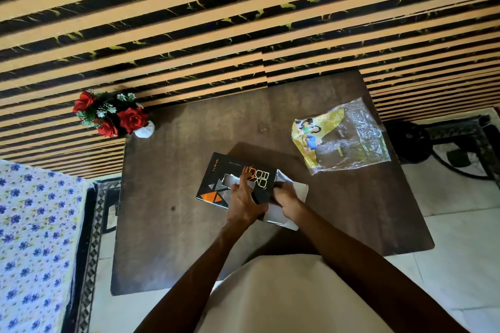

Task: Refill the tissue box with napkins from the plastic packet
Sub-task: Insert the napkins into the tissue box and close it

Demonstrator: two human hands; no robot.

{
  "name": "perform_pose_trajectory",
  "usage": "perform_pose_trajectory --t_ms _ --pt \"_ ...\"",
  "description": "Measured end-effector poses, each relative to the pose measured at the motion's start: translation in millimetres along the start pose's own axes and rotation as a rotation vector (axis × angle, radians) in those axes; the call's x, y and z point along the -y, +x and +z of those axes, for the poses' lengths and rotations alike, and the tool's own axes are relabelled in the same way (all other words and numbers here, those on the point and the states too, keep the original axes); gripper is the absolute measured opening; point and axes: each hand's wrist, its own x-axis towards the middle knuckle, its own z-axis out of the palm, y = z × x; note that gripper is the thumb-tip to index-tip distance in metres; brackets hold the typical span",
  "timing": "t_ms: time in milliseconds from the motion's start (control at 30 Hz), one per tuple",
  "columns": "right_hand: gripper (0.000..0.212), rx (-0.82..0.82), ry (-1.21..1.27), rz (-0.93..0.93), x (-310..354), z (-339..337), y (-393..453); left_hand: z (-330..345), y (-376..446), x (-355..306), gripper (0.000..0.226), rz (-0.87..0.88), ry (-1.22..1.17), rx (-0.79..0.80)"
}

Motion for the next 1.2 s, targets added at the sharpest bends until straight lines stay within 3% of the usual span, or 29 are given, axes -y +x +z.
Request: perform_pose_trajectory --t_ms 167,233,300,333,400,533,667,800,967,1033,1200 --pt "0.021 -0.286 0.007 0.05 -2.8 -24.3 -9.9 3.6 4.7 -3.1 0.091 -0.043 0.029 0.0" --pt "0.043 -0.473 -0.101 -0.07 -3.0 -31.9 -20.9 5.8 6.6 -4.6 0.089 -0.062 0.063 -0.018" --pt "0.05 -0.576 -0.289 -0.348 -1.2 -36.5 -28.7 8.1 7.1 -6.1 0.086 -0.061 0.094 -0.039" --pt "0.048 -0.544 -0.402 -0.493 -0.1 -39.1 -25.1 9.3 6.9 -7.3 0.085 -0.063 0.107 -0.048" --pt "0.035 -0.367 -0.642 -0.61 4.2 -46.7 -19.2 11.1 6.4 -9.1 0.085 -0.07 0.118 -0.085" --pt "0.018 0.053 -0.711 -0.556 9.1 -42.6 -18.1 11.4 8.2 -12.2 0.084 -0.077 0.071 -0.186" --pt "0.032 0.175 -0.711 -0.555 -0.6 -26.9 -15.6 11.3 10.6 -10.1 0.076 -0.06 0.078 -0.144" --pt "0.029 0.104 -0.659 -0.6 -3.4 -32.8 -21.3 6.5 0.7 -6.6 0.059 0.086 0.235 -0.111" --pt "0.038 0.223 -0.662 -0.569 5.6 -52.2 -11.4 14.8 -18.0 8.9 0.09 0.332 0.674 0.091" --pt "0.04 0.186 -0.642 -0.534 -1.1 -57.7 0.3 18.0 -19.6 10.1 0.077 0.344 0.743 0.043" --pt "0.044 -0.103 -0.519 -0.305 -9.9 -81.7 -19.0 26.2 -11.7 -4.7 0.046 0.269 0.704 -0.066"
